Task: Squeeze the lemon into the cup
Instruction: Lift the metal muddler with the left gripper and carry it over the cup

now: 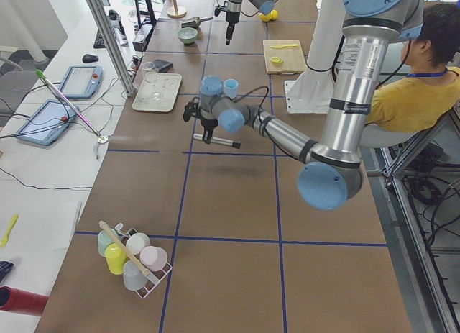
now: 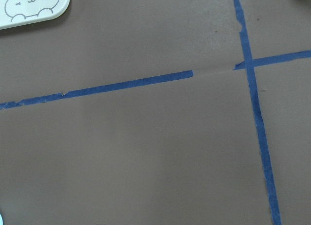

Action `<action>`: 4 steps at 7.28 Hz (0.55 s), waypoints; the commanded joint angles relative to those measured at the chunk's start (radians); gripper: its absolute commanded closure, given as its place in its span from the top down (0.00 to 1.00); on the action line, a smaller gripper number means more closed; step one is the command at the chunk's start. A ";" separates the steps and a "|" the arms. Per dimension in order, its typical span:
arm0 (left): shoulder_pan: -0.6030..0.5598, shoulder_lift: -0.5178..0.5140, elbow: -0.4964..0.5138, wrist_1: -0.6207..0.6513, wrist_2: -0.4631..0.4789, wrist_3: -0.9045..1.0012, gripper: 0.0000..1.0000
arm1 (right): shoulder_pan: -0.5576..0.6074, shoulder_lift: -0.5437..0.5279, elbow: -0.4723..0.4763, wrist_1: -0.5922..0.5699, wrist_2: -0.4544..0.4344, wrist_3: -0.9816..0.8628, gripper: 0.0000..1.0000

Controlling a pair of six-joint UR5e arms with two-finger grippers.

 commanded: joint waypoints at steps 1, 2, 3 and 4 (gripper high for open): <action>0.103 -0.119 -0.049 -0.084 0.107 -0.005 0.00 | 0.037 -0.022 0.001 0.002 0.040 -0.002 1.00; 0.149 -0.112 -0.049 -0.291 0.246 -0.008 0.00 | 0.054 -0.031 0.006 0.000 0.057 -0.002 1.00; 0.245 -0.110 -0.035 -0.413 0.443 -0.008 0.00 | 0.070 -0.045 0.009 0.002 0.061 -0.008 1.00; 0.328 -0.110 -0.023 -0.500 0.614 -0.011 0.00 | 0.083 -0.053 0.009 0.000 0.061 -0.025 1.00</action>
